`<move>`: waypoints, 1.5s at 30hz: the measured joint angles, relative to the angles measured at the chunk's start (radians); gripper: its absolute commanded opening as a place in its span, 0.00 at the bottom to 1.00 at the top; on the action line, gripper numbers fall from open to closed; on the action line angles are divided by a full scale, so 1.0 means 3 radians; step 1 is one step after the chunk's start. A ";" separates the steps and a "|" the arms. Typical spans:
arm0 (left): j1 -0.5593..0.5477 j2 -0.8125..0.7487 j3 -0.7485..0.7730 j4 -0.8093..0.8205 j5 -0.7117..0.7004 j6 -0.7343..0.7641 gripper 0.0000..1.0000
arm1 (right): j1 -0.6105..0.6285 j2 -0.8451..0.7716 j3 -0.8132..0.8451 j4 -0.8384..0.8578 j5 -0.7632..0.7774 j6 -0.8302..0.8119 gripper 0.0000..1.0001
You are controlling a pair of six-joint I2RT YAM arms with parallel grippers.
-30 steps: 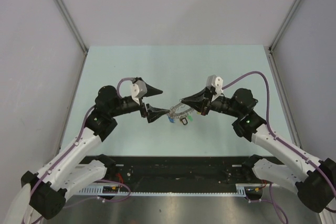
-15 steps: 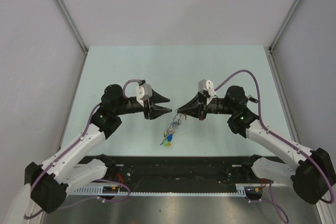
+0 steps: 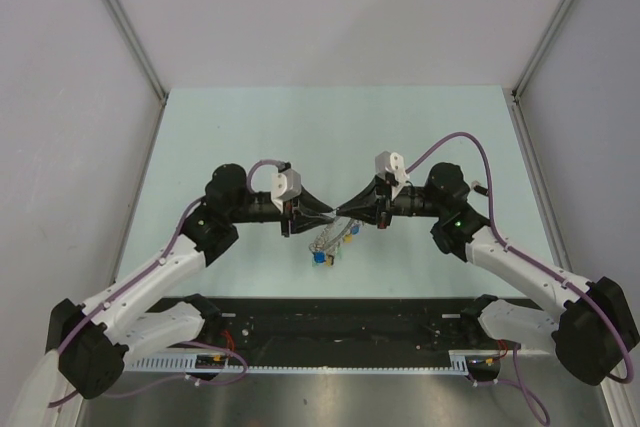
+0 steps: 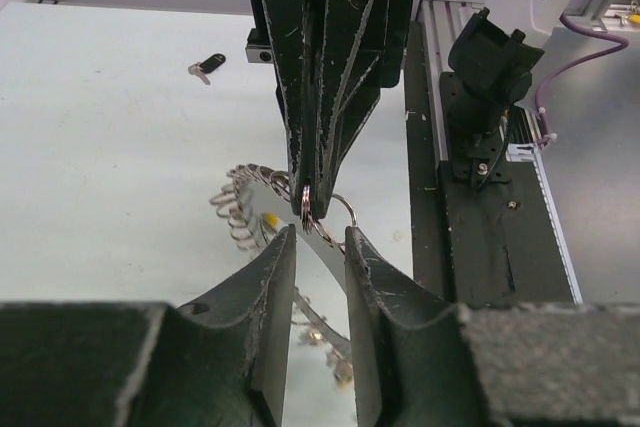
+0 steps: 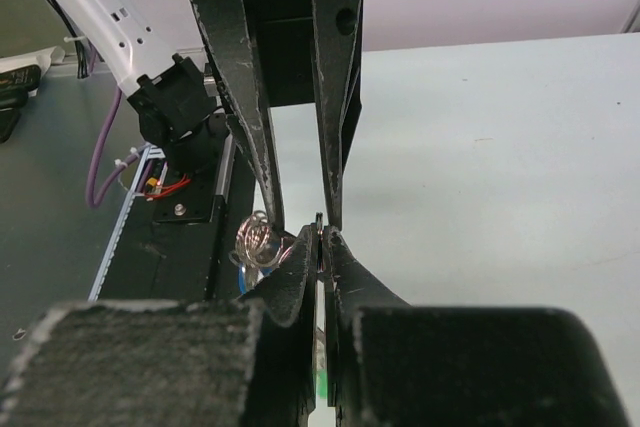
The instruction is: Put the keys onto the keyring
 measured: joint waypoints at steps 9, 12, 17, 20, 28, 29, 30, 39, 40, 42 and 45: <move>-0.0052 0.0046 0.0000 -0.0014 -0.0003 0.0006 0.21 | 0.0036 0.0000 -0.0009 -0.0005 -0.0011 -0.0003 0.00; -0.0061 0.0067 0.0000 0.0004 -0.0003 -0.0004 0.13 | 0.0047 0.0000 -0.0011 -0.0010 -0.0013 -0.0003 0.00; -0.0061 0.0106 0.0000 -0.0003 -0.0001 -0.0043 0.00 | 0.0052 0.0000 -0.0011 -0.0069 -0.0018 -0.0032 0.00; -0.0061 0.0109 0.0000 -0.0027 -0.0009 -0.0058 0.00 | 0.0052 -0.0001 -0.0011 -0.0109 -0.0023 -0.0056 0.14; -0.0076 0.0130 0.0001 -0.0356 -0.0360 0.0072 0.00 | 0.0065 -0.0362 0.0045 -0.0647 0.0238 -0.0120 0.45; -0.0076 0.0137 0.0003 -0.0416 -0.0398 0.0104 0.00 | 0.0065 -0.0432 0.0092 -0.0779 0.0309 -0.0156 0.45; -0.0076 0.0144 0.0010 -0.0492 -0.0443 0.0136 0.00 | 0.0065 -0.0498 0.0182 -0.0968 0.0387 -0.0195 0.45; -0.0093 0.0151 0.0072 -0.0905 -0.0615 0.0407 0.00 | 0.0184 -0.0253 0.0796 -0.1946 0.0858 -0.0528 0.35; -0.0095 0.0151 0.0080 -0.0941 -0.0623 0.0426 0.00 | 0.0235 -0.0175 0.0824 -0.2012 0.0907 -0.0566 0.35; -0.0100 0.0150 0.0090 -0.0975 -0.0632 0.0454 0.00 | 0.0327 -0.0028 0.0870 -0.2132 0.0998 -0.0638 0.33; -0.0104 0.0146 0.0104 -0.1016 -0.0643 0.0478 0.00 | 0.0429 0.0156 0.0921 -0.2253 0.1081 -0.0727 0.30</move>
